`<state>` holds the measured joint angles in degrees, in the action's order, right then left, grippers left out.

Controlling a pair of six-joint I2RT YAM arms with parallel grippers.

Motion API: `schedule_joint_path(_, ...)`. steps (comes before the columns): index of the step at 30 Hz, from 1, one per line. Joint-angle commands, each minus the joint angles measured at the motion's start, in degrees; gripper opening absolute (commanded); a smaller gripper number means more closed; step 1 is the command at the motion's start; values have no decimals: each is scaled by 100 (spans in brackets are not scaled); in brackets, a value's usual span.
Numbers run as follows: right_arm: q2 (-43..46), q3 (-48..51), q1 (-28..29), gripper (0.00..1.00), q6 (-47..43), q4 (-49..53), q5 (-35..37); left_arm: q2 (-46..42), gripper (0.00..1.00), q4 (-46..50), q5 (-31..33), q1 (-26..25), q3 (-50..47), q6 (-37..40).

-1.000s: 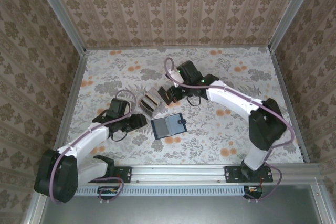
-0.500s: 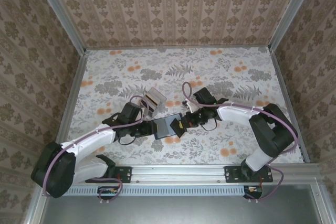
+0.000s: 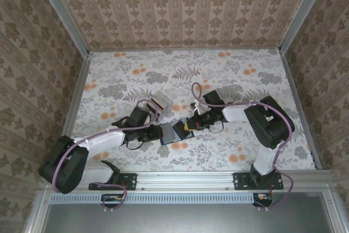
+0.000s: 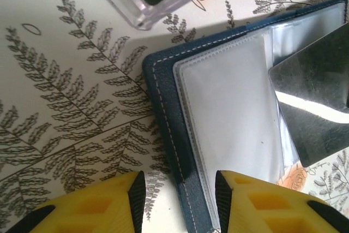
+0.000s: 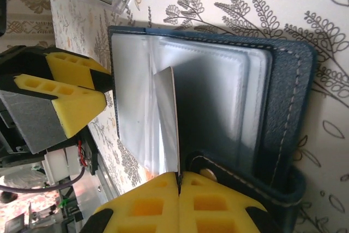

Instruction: Put the credit cards into the card holder

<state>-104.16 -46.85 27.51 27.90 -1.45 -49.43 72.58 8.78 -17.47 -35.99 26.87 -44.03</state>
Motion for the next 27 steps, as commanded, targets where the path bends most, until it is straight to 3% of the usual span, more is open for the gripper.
schedule_joint_path(1,-179,-140,17,0,85,-181,-269,107,41,-125,208,-39,45,-63)
schedule_joint_path(9,-280,-182,18,0,21,-174,-256,343,27,-347,489,-40,-30,-200)
schedule_joint_path(27,-655,-406,279,0,480,-894,-344,476,17,-46,664,-62,154,8)
